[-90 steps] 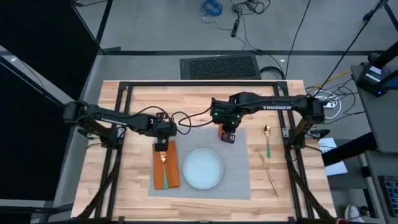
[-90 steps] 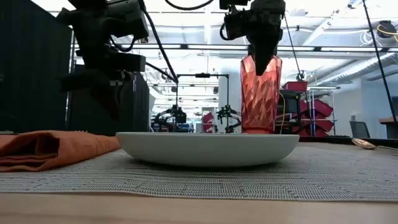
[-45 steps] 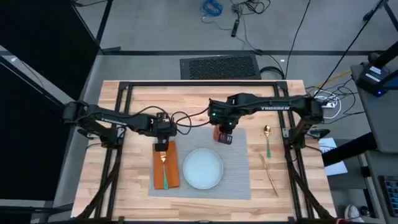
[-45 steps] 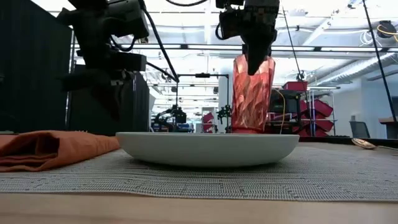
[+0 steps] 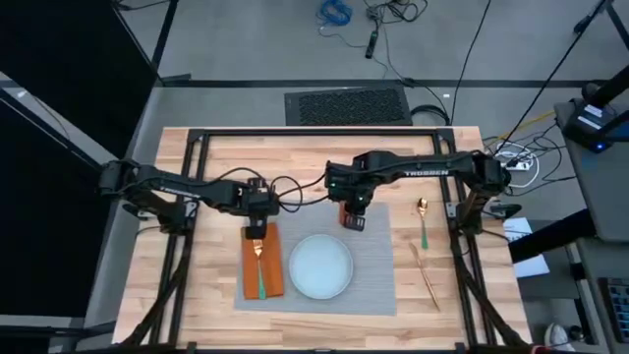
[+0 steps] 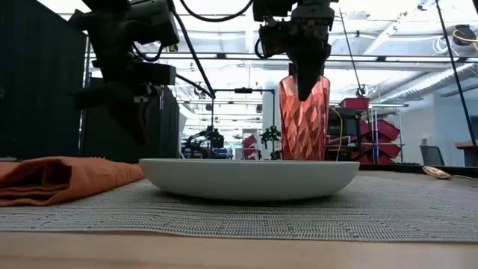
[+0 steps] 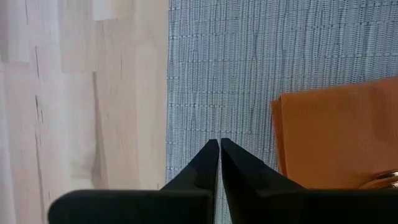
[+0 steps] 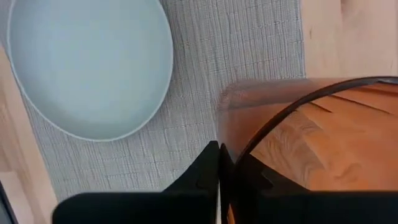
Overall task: Set table place
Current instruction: Put the brown cup to the top left of the gray plate on the gray placemat, then put the gold table knife to the right of the gray plate on the gray placemat
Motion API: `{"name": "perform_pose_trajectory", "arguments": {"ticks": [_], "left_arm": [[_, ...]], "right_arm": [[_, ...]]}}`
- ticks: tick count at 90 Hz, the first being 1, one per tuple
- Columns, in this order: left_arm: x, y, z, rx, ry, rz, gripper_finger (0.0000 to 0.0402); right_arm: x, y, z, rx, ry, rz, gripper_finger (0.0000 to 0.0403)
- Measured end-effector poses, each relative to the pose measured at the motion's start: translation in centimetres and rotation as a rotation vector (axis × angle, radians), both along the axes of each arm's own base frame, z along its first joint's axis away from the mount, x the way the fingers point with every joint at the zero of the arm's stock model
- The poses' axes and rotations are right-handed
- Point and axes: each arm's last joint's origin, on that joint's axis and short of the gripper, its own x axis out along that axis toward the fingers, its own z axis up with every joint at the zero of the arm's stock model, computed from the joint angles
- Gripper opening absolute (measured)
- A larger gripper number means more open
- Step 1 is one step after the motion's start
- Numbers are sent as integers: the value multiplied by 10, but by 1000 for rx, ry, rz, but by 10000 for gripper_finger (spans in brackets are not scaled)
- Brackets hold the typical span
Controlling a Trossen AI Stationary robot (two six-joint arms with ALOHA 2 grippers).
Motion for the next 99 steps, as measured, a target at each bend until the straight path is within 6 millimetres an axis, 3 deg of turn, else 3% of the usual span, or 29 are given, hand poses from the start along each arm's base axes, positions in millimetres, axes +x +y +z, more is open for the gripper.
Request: {"name": "perform_pose_trajectory", "arguments": {"ticks": [30, 52, 64, 79, 89, 99], "left_arm": [[0, 0, 0, 0, 1, 2, 3], [0, 0, 0, -1, -1, 2, 3], [1, 0, 0, -1, -7, 2, 3], [1, 0, 0, -1, -7, 2, 3], [1, 0, 0, -1, -8, 2, 3], [1, 0, 0, 0, -11, 1, 3]], "right_arm": [[2, 5, 1, -10, -11, -44, 112], [-11, 11, 29, -98, -113, -76, 136], [-28, 12, 53, -147, -173, -146, 137], [-61, 16, 72, -265, -112, -347, 137], [-76, 19, 67, -295, -37, -460, 137], [-84, 23, 43, -290, 24, -520, 137]]}}
